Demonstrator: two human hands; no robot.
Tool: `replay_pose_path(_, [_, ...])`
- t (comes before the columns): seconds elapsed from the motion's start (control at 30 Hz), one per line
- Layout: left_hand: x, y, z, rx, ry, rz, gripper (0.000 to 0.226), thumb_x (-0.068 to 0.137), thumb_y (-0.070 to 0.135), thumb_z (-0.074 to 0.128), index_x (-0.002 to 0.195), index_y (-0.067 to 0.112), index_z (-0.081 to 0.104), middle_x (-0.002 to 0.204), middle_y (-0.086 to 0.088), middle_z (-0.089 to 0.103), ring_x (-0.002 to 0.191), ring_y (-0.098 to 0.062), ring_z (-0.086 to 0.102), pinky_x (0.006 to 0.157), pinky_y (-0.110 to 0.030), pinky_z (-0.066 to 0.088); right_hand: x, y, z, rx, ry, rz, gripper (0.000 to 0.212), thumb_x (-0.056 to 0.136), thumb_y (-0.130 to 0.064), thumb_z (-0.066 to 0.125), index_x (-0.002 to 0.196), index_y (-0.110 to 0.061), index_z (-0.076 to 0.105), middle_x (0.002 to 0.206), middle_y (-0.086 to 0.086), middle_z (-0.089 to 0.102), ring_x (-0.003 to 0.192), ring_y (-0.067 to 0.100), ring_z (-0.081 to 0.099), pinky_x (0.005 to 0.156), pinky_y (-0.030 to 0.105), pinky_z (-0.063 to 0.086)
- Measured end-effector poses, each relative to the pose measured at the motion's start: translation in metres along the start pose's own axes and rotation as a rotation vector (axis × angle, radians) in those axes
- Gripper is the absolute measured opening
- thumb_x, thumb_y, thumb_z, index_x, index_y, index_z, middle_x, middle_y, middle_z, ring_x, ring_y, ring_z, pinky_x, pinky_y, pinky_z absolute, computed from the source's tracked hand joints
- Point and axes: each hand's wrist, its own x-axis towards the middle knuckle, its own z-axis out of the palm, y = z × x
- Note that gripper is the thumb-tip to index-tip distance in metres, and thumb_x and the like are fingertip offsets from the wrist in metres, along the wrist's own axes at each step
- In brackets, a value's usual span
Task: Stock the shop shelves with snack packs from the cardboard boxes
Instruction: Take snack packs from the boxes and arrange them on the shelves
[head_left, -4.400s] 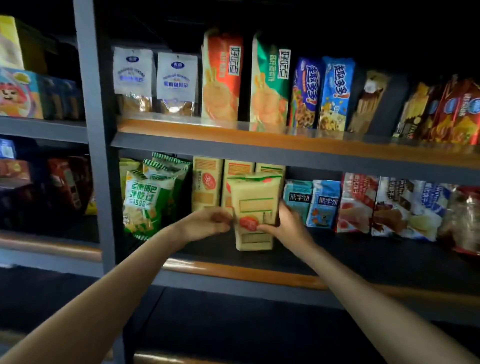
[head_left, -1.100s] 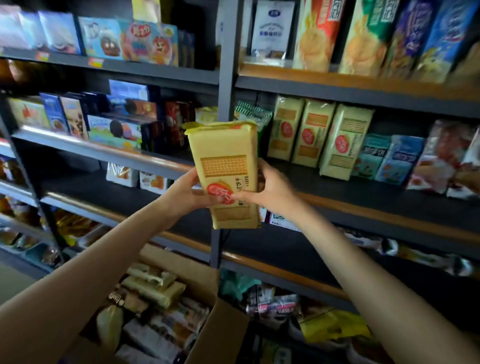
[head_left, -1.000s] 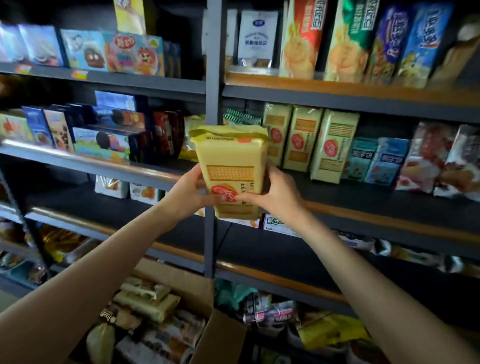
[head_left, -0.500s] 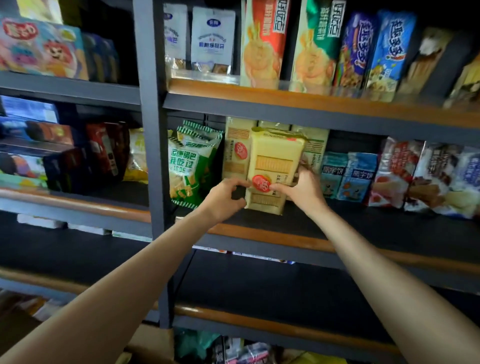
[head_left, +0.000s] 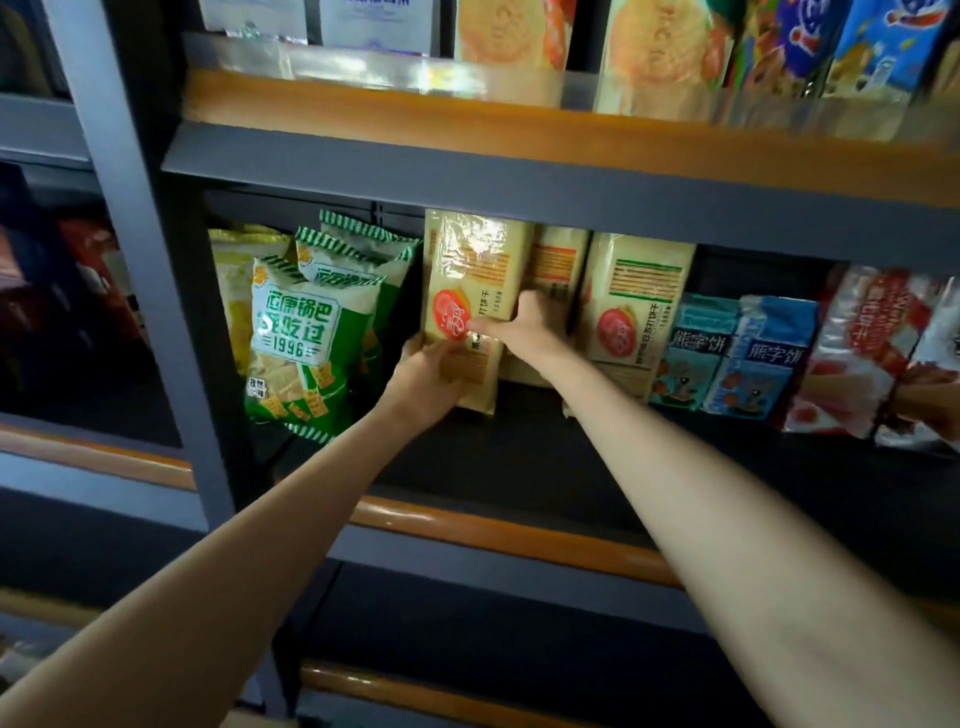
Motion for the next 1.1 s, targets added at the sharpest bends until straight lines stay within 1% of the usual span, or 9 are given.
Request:
replay_pose_path(0.1, [0.002, -0.005, 0.000, 0.095, -0.025, -0.007, 0.057, 0.089, 0.012, 0.052, 0.143, 0.019, 0.033, 0.152, -0.015, 0.021, 0.144, -0.030, 0.005, 0.116, -0.036, 0.018, 0.015, -0.007, 0.013, -0.082, -0.007, 0.002, 0.055, 0.079, -0.038, 0.072, 0.116, -0.002, 0.054, 0.120, 0.011, 0.059, 0.110, 0.025, 0.055, 0.081, 0.028, 0.042])
replay_pose_path(0.23, [0.005, -0.002, -0.004, 0.042, -0.011, -0.064, 0.053, 0.089, 0.009, 0.049, 0.140, 0.017, 0.038, 0.148, -0.012, 0.026, 0.138, -0.033, 0.024, 0.111, -0.038, 0.028, 0.023, -0.004, 0.031, -0.133, 0.050, -0.008, 0.054, 0.080, -0.041, 0.070, 0.115, -0.002, 0.055, 0.120, 0.012, 0.060, 0.112, 0.028, 0.056, 0.090, 0.036, 0.047])
replay_pose_path(0.4, [-0.007, 0.004, -0.014, 0.054, 0.000, -0.088, 0.042, 0.092, 0.012, 0.048, 0.133, 0.013, 0.047, 0.138, -0.014, 0.045, 0.127, -0.028, 0.041, 0.099, -0.026, 0.034, 0.009, 0.007, 0.022, -0.069, 0.079, -0.028, 0.053, 0.084, -0.028, 0.069, 0.125, 0.000, 0.049, 0.124, 0.014, 0.057, 0.117, 0.027, 0.052, 0.094, 0.029, 0.040])
replay_pose_path(0.53, [-0.052, 0.001, -0.030, -0.023, 0.034, 0.005, 0.037, 0.089, 0.008, 0.051, 0.125, 0.014, 0.053, 0.127, -0.009, 0.051, 0.108, -0.020, 0.056, 0.078, -0.020, 0.041, -0.028, 0.002, 0.012, -0.016, 0.102, -0.133, 0.036, 0.087, -0.015, 0.062, 0.119, -0.003, 0.051, 0.115, 0.011, 0.058, 0.102, 0.020, 0.056, 0.088, 0.027, 0.045])
replay_pose_path(0.67, [-0.134, -0.012, -0.056, -0.052, 0.191, 0.294, 0.032, 0.084, 0.000, 0.049, 0.112, 0.013, 0.058, 0.115, 0.002, 0.048, 0.101, -0.007, 0.051, 0.078, -0.004, 0.038, -0.099, -0.017, 0.017, 0.140, 0.063, -0.288, 0.021, 0.089, -0.001, 0.053, 0.110, -0.006, 0.054, 0.087, -0.008, 0.056, 0.079, 0.022, 0.063, 0.078, 0.047, 0.054])
replay_pose_path(0.73, [-0.182, -0.032, -0.066, -0.043, 0.236, 0.271, 0.033, 0.079, 0.001, 0.047, 0.107, 0.013, 0.059, 0.111, 0.003, 0.049, 0.097, 0.000, 0.051, 0.076, -0.005, 0.040, -0.144, -0.031, 0.031, 0.174, 0.004, -0.403, 0.021, 0.089, 0.001, 0.048, 0.107, -0.007, 0.054, 0.079, -0.013, 0.054, 0.069, 0.019, 0.065, 0.072, 0.045, 0.054])
replay_pose_path(0.87, [-0.286, -0.105, -0.076, -0.049, 0.282, -0.076, 0.036, 0.072, 0.008, 0.042, 0.102, 0.009, 0.062, 0.103, 0.000, 0.053, 0.087, -0.007, 0.055, 0.073, -0.014, 0.042, -0.224, -0.071, 0.096, 0.157, -0.294, -0.612, 0.024, 0.087, -0.012, 0.046, 0.110, -0.008, 0.054, 0.075, -0.004, 0.061, 0.064, 0.022, 0.065, 0.069, 0.042, 0.053])
replay_pose_path(1.0, [-0.398, -0.198, -0.083, -0.031, 0.211, -0.722, 0.025, 0.085, 0.012, 0.053, 0.106, 0.004, 0.064, 0.106, -0.017, 0.061, 0.092, -0.033, 0.060, 0.072, -0.028, 0.041, -0.293, -0.076, 0.197, -0.147, -0.971, -0.673, 0.034, 0.095, -0.014, 0.048, 0.129, -0.012, 0.045, 0.111, 0.006, 0.059, 0.094, 0.022, 0.059, 0.079, 0.033, 0.046])
replay_pose_path(1.1, [-0.459, -0.239, -0.098, -0.005, 0.143, -1.061, 0.024, 0.087, 0.008, 0.059, 0.109, 0.000, 0.065, 0.110, -0.021, 0.064, 0.101, -0.032, 0.060, 0.074, -0.029, 0.041, -0.321, -0.053, 0.262, -0.337, -1.222, -0.569, 0.042, 0.098, -0.018, 0.044, 0.139, -0.016, 0.035, 0.131, 0.007, 0.047, 0.098, 0.023, 0.057, 0.080, 0.036, 0.047])
